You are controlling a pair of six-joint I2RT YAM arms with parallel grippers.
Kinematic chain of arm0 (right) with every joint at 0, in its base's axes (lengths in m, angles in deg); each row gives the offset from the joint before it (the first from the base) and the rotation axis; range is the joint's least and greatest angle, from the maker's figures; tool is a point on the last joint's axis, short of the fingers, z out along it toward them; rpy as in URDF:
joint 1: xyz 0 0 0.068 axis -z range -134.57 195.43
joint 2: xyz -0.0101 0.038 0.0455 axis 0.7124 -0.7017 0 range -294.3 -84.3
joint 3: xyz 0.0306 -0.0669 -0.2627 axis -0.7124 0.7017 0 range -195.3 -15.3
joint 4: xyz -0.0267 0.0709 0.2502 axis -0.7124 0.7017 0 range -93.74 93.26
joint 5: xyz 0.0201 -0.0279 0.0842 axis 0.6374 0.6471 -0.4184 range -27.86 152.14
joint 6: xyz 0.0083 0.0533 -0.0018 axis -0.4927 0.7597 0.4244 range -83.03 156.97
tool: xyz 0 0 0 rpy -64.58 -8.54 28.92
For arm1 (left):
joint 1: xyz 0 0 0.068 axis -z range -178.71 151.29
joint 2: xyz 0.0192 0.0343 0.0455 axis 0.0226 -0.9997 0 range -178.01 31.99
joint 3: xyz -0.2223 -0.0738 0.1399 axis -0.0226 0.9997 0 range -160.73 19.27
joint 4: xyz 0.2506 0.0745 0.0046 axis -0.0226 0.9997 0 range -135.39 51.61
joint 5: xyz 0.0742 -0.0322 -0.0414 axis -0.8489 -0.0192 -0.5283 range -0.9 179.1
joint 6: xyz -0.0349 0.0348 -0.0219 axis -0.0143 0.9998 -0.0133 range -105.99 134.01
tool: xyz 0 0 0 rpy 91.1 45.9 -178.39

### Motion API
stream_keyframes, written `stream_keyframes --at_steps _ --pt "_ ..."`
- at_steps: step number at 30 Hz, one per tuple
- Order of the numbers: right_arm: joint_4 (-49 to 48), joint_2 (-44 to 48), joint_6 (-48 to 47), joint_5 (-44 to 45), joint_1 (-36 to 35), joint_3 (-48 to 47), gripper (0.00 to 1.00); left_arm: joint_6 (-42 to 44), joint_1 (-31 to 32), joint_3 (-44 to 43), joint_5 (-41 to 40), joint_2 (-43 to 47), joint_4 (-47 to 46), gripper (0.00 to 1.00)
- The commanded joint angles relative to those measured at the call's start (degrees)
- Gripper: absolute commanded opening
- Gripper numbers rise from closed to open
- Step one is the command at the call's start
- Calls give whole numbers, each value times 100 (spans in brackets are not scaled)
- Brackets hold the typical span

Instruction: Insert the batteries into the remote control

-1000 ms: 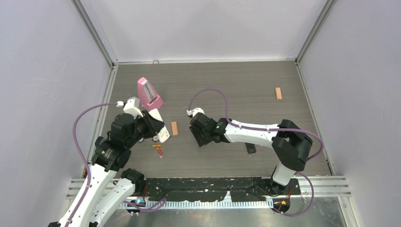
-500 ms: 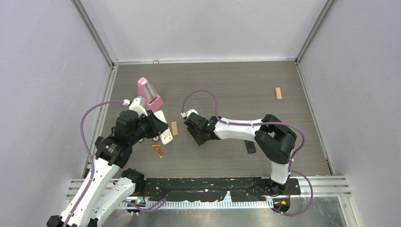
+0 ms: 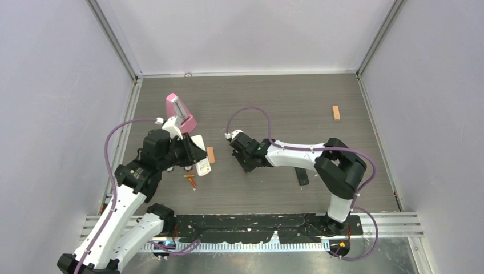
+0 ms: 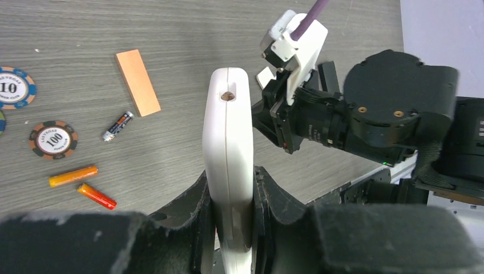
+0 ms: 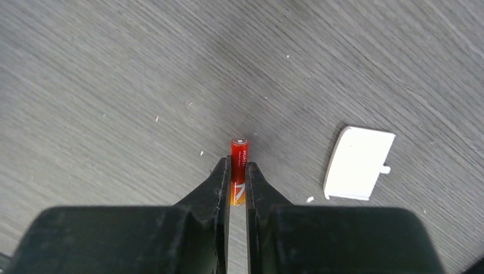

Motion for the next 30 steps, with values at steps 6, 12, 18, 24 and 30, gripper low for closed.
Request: stream_keyframes --at_steps 6,12,18,24,30 --pt "-693 2062 13 -86 -100 579 8 501 -21 -463 1093 -394 -39 0" --pt "-1098 3332 -399 249 -830 844 9 -279 -22 -225 2386 -879 -1074 0" --pt "-1462 4119 -765 -119 -1437 930 9 -606 -22 -301 3392 -1334 -1657 0" --pt "-1411 4179 -1115 -374 -1693 730 9 -498 -22 -541 3970 -1709 -1455 0" --pt "-1493 4083 -1506 -723 -1863 744 9 -238 -1 -755 4441 -1922 -1095 0"
